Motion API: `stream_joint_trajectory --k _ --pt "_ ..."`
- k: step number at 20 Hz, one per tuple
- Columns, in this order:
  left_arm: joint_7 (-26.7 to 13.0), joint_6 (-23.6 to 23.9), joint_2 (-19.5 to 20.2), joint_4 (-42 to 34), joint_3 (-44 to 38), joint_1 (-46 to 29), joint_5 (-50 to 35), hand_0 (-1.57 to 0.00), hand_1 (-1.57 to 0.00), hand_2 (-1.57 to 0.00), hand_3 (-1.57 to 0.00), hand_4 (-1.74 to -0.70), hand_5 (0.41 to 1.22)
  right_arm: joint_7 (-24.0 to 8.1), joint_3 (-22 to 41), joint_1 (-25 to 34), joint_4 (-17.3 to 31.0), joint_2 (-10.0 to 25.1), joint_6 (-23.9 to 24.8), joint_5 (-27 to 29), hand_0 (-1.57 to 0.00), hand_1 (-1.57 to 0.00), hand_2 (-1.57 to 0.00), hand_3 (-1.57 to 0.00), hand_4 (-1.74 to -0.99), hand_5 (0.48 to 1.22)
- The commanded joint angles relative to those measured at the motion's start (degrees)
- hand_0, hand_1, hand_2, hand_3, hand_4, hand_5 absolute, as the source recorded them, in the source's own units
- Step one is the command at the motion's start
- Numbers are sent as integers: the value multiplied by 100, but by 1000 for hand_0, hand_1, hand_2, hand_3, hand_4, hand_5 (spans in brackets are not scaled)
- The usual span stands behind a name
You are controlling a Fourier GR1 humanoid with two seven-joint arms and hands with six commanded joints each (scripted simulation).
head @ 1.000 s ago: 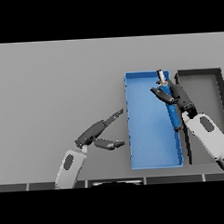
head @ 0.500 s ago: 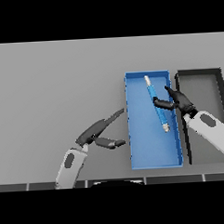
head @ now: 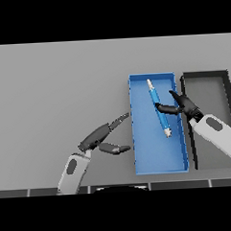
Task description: Pick up the blue pipe and place it into the blue bin.
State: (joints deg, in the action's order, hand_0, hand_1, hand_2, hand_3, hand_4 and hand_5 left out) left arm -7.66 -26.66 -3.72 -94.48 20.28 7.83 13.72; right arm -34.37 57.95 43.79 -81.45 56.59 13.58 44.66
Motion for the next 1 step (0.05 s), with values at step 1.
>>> stream_joint_trajectory --k 1 --pt "50 4 38 -40 1 -56 9 1 1 1 1 -885 431 -37 -36 17 -46 15 27 51 -6 -5 -5 -3 -1022 643"
